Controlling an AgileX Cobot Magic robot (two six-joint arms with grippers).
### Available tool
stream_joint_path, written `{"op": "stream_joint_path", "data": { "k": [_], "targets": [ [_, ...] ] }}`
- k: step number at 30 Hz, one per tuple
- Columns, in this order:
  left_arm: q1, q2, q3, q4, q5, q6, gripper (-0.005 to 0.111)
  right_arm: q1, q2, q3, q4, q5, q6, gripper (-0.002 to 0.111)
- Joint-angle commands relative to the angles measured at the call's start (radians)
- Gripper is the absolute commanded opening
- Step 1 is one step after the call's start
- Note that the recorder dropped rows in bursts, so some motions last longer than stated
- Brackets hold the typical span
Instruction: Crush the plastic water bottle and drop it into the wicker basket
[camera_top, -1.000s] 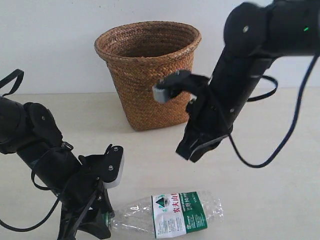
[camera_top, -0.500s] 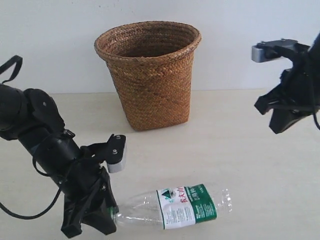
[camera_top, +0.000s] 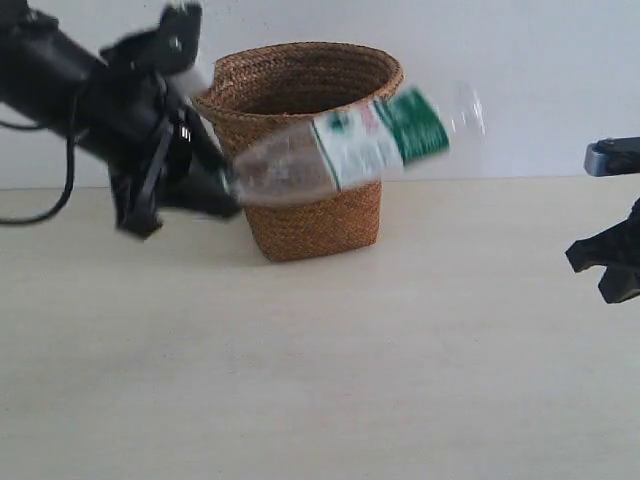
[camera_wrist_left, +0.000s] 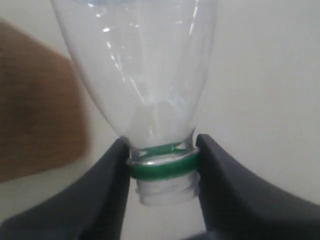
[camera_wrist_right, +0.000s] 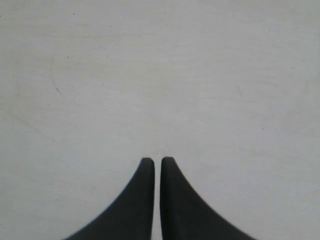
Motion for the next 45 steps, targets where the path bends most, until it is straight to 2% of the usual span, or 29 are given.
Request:
{"op": "stream_joint_path", "data": {
  "k": [1, 3, 4, 6, 7, 11, 16, 19, 22, 23, 25, 26, 29, 34, 37, 42, 45],
  "targets": [
    [-0.006, 0.011, -0.069, -0.166, -0.444, -0.048, 0.022, -0.004, -0.006, 0.005, 0.044, -0.014, -0.033, 0.000],
    [-0.016, 0.045, -0.097, -0.176, -0.533, 0.023, 0.058, -0.004, -0.006, 0.005, 0.061, -0.005, -0.039, 0.000],
    [-0.016, 0.062, -0.105, -0.176, -0.587, -0.010, 0.077, -0.004, -0.006, 0.005, 0.071, 0.006, -0.041, 0.000],
    [-0.016, 0.092, -0.119, -0.176, -0.645, -0.095, 0.096, -0.004, -0.006, 0.005, 0.098, 0.033, -0.066, 0.000],
    [-0.016, 0.096, -0.119, -0.176, -0.653, -0.095, 0.096, -0.004, -0.006, 0.005, 0.114, 0.045, -0.077, 0.000],
    [-0.016, 0.104, -0.119, -0.176, -0.660, -0.095, 0.086, -0.004, -0.006, 0.005, 0.154, 0.049, -0.108, 0.000],
    [-0.016, 0.098, -0.119, -0.174, -0.660, -0.095, 0.084, -0.004, -0.006, 0.005, 0.159, 0.049, -0.121, 0.000],
    [-0.016, 0.091, -0.119, -0.174, -0.626, -0.095, 0.077, -0.004, -0.006, 0.005, 0.159, 0.047, -0.125, 0.000],
    [-0.016, 0.077, -0.119, -0.165, -0.528, -0.106, 0.051, -0.004, -0.006, 0.005, 0.145, 0.035, -0.130, 0.000],
    [-0.011, 0.075, -0.119, -0.151, -0.471, -0.127, 0.038, -0.004, -0.006, 0.002, 0.114, 0.032, -0.130, 0.000],
    [-0.011, 0.071, -0.119, -0.110, -0.374, -0.167, 0.018, -0.004, -0.006, -0.004, 0.068, 0.032, -0.122, 0.000],
    [-0.011, 0.069, -0.119, -0.052, -0.318, -0.189, 0.004, -0.004, -0.006, -0.012, 0.032, 0.032, -0.100, 0.000],
    [-0.011, 0.063, -0.119, 0.080, -0.180, -0.320, 0.004, -0.004, -0.008, -0.042, -0.085, 0.059, 0.007, 0.000],
    [-0.011, 0.045, -0.119, 0.410, 0.000, -0.707, 0.004, -0.004, -0.032, -0.123, -0.260, 0.186, 0.169, 0.000],
    [-0.011, 0.027, -0.119, 0.536, 0.128, -0.835, 0.004, -0.006, -0.079, -0.135, -0.330, 0.232, 0.235, 0.000],
    [-0.011, -0.009, -0.119, 0.635, 0.305, -0.975, 0.004, -0.006, -0.191, -0.105, -0.334, 0.260, 0.251, 0.000],
    [-0.011, -0.052, -0.100, 0.631, 0.306, -1.044, 0.004, -0.006, -0.281, -0.050, -0.326, 0.227, 0.273, 0.000]
  ]
}}
